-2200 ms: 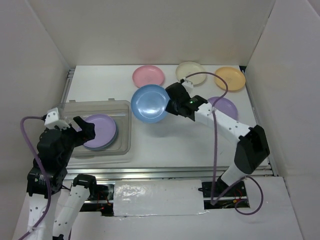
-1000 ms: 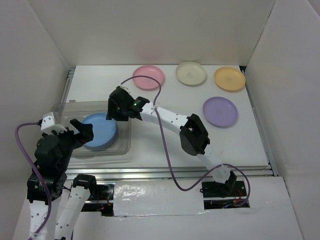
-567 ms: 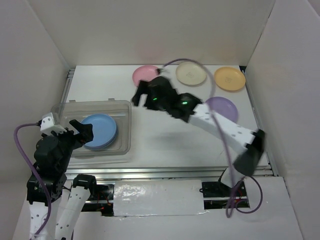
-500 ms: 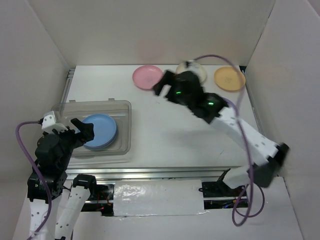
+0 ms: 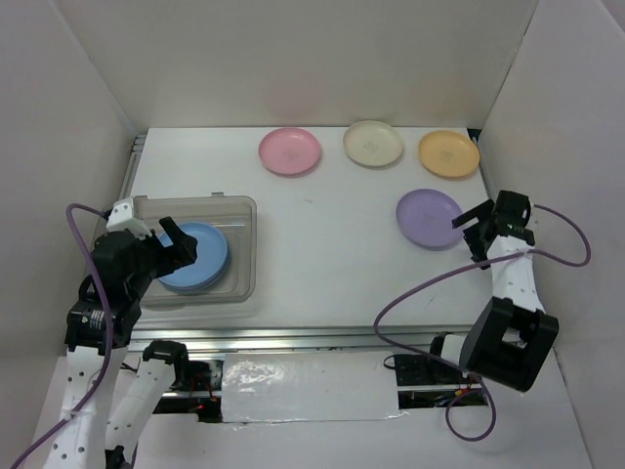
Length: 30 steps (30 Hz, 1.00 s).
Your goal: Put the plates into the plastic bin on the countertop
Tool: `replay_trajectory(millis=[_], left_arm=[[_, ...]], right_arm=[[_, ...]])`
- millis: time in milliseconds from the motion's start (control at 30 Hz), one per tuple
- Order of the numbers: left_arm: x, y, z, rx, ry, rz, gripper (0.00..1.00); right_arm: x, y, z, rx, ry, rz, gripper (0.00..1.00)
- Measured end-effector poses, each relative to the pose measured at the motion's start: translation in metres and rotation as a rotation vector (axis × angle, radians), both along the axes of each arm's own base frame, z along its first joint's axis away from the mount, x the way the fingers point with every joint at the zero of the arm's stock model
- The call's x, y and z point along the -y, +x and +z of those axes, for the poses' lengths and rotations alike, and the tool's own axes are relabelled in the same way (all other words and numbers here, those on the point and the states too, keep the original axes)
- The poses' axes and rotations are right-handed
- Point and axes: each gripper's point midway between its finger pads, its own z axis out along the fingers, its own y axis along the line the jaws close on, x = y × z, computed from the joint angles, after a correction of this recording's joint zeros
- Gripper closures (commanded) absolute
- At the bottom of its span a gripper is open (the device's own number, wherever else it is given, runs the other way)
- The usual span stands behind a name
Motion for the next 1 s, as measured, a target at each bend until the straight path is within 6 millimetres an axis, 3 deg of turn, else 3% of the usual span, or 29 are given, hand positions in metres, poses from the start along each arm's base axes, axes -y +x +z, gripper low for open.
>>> replay_trajectory(millis=[233,400,500,533,700,800,833,1000], left_arm=[[0.002,-0.002,0.003,0.015,-0.006,-0.014,0.01],[0.005,-0.003,0.004,0.017,-0.013,-0.030,0.01],[0.006,-0.003,0.004,0.018,-0.013,-0.031,0.01],[0.006,-0.003,0.004,0.018,-0.013,-0.032,0.01],[0.006,-0.003,0.004,0.017,-0.014,-0.032,0.01],[0.006,-0.003,0.004,0.017,-0.014,-0.032,0.01],[0.006,-0.003,0.004,0.017,-0.014,-0.032,0.01],[0.006,-0.003,0.003,0.016,-0.013,-0.031,0.01]], right_arm=[[0.002,0.019,-0.041,-0.059,0.078,0.012,0.01],[-0.004,0.032,-0.073,-0.128,0.102,0.031,0.11],[-0.005,0.042,-0.097,-0.199,0.108,0.036,0.26],[-0.005,0.044,-0.102,-0.219,0.102,0.038,0.36],[-0.011,0.057,-0.100,-0.228,0.066,0.059,0.56],[-0.013,0.057,-0.103,-0.245,0.052,0.073,0.92],[-0.014,0.059,-0.103,-0.240,0.056,0.069,1.00],[-0.026,0.065,-0.088,-0.186,0.042,0.087,1.00]])
